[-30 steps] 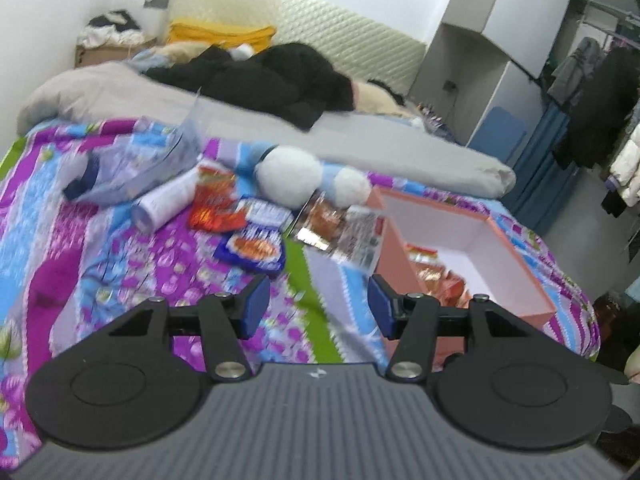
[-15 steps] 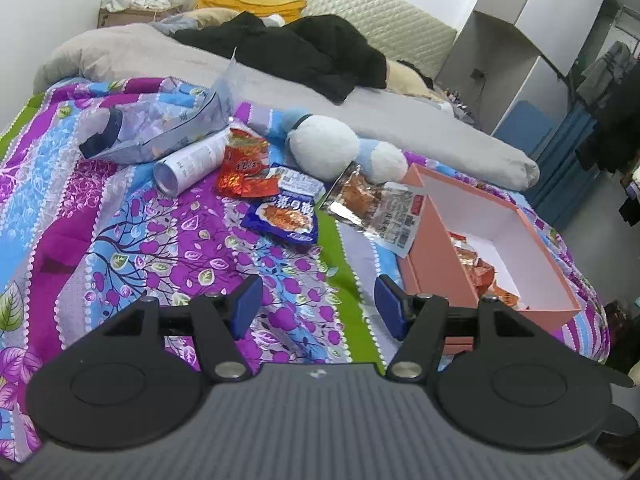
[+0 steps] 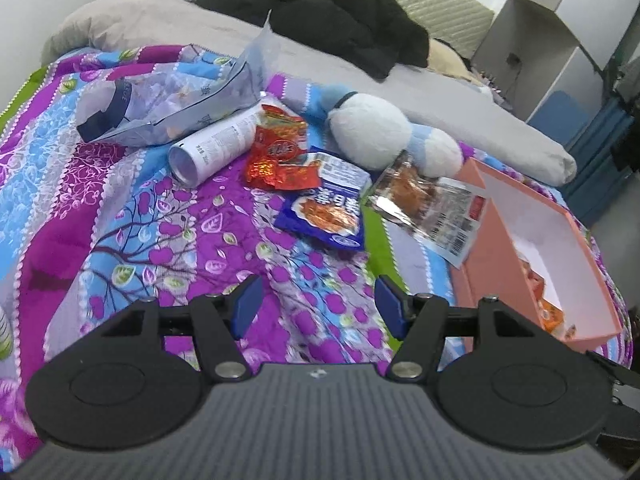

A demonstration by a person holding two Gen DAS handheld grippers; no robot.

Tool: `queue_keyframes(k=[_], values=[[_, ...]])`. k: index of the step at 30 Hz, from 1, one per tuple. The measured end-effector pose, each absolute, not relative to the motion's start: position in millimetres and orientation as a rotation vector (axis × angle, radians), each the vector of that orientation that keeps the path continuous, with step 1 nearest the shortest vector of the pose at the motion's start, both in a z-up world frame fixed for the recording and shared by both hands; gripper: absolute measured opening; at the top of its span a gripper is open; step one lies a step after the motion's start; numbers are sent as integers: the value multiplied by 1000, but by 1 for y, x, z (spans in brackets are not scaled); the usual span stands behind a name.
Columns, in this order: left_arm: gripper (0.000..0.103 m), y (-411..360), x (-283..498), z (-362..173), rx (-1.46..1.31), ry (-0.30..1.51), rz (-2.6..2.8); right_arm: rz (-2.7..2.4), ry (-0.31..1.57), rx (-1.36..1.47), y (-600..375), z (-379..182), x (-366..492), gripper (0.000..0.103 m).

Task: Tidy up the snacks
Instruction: 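Withdraw both tools from the box back toward the snack pile, then close left tool on red foil candy packets while right tool grasps blue-white noodle bag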

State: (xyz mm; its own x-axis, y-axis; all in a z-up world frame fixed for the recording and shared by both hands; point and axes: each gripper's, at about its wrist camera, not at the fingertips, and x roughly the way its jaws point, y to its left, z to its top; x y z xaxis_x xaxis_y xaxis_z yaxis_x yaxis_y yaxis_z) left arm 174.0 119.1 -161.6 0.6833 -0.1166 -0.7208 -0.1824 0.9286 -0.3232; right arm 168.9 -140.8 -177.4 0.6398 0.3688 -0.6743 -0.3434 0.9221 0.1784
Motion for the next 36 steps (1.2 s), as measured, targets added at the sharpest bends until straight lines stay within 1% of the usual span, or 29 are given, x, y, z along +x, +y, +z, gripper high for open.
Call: queue_keyframes(k=[8,19,22,23,24,27,30,36], values=[[67,144,244,-194,-373,871,71,438,810,11,-116,-199,217,87],[67,166,336,-239,-281,903,94,471,852,-18,-70,-245,302,86],[67,167,351,-248,-246,894,96,470,860,-16,-62,-258,322,86],[67,167,356,-251,-238,898,97,468,859,-22,-59,-262,327,84],[67,168,361,-254,-234,900,94,464,859,-33,-55,-267,333,80],[67,167,368,-261,-211,890,83,446,861,-46,-48,-280,348,79],[67,168,375,-266,-202,876,90,413,867,-40,-41,-290,363,75],[67,169,387,-275,-203,868,88,404,838,-81,-28,-299,379,77]])
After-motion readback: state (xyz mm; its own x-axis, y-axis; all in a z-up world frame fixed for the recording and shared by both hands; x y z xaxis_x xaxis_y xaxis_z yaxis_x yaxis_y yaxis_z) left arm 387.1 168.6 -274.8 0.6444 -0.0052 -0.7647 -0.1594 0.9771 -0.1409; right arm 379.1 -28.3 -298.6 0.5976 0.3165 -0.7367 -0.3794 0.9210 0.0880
